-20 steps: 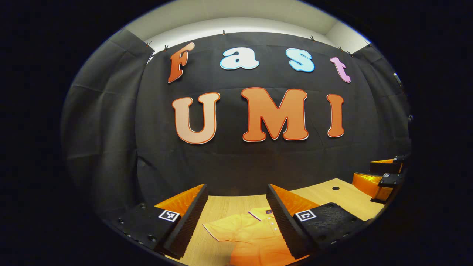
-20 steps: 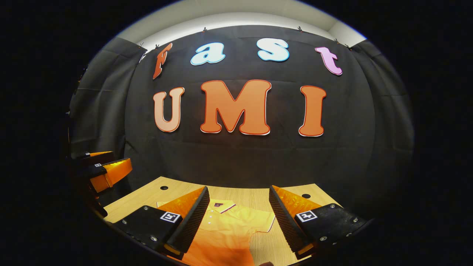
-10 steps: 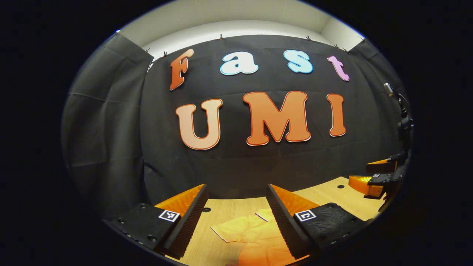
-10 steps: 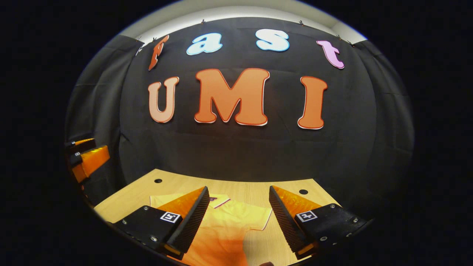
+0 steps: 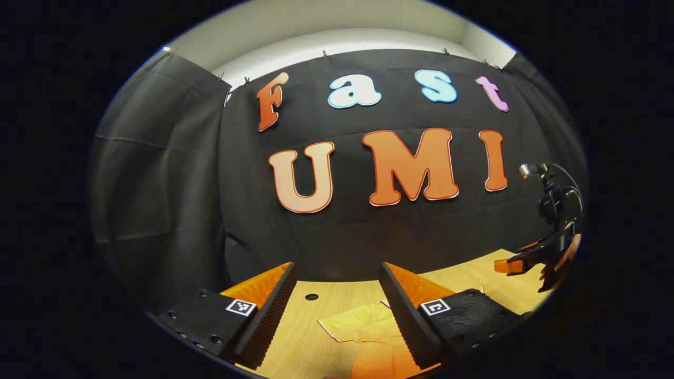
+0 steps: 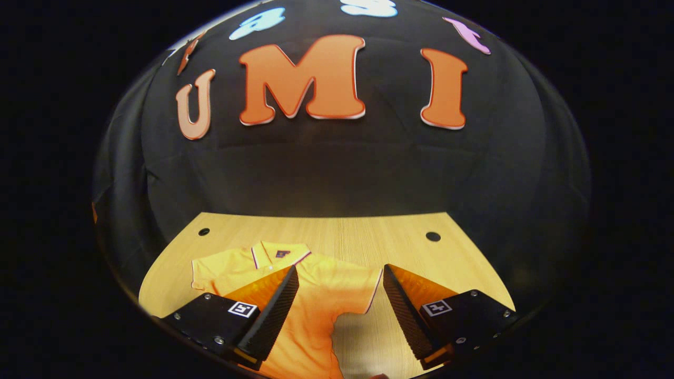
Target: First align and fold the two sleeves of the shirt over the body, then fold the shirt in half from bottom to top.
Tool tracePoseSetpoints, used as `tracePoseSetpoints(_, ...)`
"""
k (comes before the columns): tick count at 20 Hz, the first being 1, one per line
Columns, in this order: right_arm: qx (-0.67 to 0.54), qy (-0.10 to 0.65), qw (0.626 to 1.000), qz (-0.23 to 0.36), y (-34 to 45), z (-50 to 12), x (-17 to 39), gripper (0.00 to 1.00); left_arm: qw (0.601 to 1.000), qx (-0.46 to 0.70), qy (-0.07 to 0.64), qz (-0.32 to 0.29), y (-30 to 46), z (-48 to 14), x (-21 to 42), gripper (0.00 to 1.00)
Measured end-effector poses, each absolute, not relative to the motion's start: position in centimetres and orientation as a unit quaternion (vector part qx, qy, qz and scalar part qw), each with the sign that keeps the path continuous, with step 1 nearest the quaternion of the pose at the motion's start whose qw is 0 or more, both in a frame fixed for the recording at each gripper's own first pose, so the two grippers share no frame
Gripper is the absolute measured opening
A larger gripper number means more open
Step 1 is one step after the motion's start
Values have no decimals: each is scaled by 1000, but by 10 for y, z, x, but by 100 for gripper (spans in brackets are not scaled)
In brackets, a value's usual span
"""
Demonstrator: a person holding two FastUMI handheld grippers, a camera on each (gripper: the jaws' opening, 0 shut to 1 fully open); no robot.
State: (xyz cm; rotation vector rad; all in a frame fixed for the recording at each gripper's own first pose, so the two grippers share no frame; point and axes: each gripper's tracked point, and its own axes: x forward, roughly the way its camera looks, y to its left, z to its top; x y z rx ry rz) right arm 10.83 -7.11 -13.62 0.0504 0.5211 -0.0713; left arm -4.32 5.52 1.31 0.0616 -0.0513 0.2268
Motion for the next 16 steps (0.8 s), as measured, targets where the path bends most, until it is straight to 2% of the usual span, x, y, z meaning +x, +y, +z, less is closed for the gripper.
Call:
tracePoseSetpoints(8, 52, 382, 921, -46, -103, -216, 153, 97, 988, 24, 4, 150, 63, -6, -47, 97)
tracePoseSetpoints(13, 84, 475, 875, -39, -106, -268, 168, 96, 985, 30, 27, 167, 65, -16, -52, 97)
tracePoseSetpoints(16, 133, 522, 842, -38, -103, -292, 173, 93, 983, 37, 33, 175, 64, -18, -61, 98)
